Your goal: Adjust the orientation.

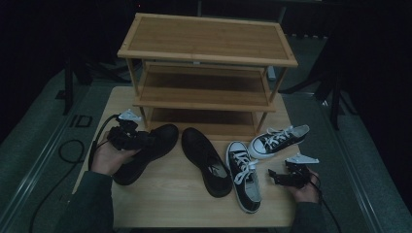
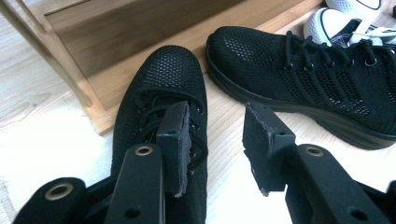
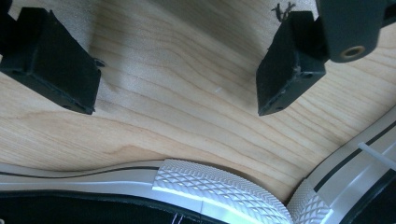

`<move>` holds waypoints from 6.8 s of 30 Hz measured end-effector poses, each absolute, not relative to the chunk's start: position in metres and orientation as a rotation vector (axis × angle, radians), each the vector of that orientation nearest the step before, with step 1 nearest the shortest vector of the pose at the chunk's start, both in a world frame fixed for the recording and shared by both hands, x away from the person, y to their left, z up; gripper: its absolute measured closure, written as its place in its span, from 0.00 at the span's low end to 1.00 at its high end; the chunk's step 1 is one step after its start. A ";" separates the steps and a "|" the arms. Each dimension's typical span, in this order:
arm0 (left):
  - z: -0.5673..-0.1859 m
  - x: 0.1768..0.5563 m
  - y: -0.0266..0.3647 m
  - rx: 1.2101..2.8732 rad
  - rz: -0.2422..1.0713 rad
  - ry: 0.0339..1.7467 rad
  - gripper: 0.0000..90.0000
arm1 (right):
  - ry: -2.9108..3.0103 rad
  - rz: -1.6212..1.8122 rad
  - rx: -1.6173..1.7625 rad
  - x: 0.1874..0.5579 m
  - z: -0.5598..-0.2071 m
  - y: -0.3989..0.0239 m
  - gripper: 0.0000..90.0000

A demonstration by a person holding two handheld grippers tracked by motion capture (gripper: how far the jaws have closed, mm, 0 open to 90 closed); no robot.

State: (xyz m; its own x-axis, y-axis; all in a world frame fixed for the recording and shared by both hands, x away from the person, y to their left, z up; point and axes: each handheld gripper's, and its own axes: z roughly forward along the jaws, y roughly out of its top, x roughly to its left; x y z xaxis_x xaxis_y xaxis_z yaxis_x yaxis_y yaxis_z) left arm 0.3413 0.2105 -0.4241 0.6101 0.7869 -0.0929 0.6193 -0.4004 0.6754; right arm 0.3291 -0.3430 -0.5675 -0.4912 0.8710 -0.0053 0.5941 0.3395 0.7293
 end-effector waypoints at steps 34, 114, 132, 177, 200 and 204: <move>-0.436 0.339 0.126 2.249 0.227 0.900 0.99 | 2.217 0.955 1.289 0.330 -0.567 -0.343 0.15; -0.466 0.311 0.123 2.402 0.204 0.929 1.00 | 2.218 0.956 1.289 0.330 -0.567 -0.343 0.15; -0.449 0.310 0.118 2.335 0.339 0.925 0.76 | 2.218 0.956 1.289 0.330 -0.567 -0.343 0.15; -0.457 0.296 0.190 2.298 0.393 1.177 0.95 | 2.218 0.956 1.289 0.330 -0.567 -0.343 0.15; -0.447 0.291 0.205 2.308 0.412 1.139 0.71 | 2.218 0.956 1.289 0.330 -0.567 -0.343 0.15; -0.446 0.290 0.209 2.296 0.427 1.145 0.65 | 2.218 0.956 1.289 0.330 -0.567 -0.343 0.15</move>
State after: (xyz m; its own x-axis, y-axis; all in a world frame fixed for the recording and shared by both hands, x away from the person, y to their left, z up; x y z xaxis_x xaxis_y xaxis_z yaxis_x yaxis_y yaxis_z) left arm 0.2903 0.2085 -0.4462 0.5904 0.8060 0.0424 0.6372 -0.4977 0.5885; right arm 0.3304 -0.3431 -0.5674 -0.4940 0.8694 -0.0027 0.5951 0.3404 0.7280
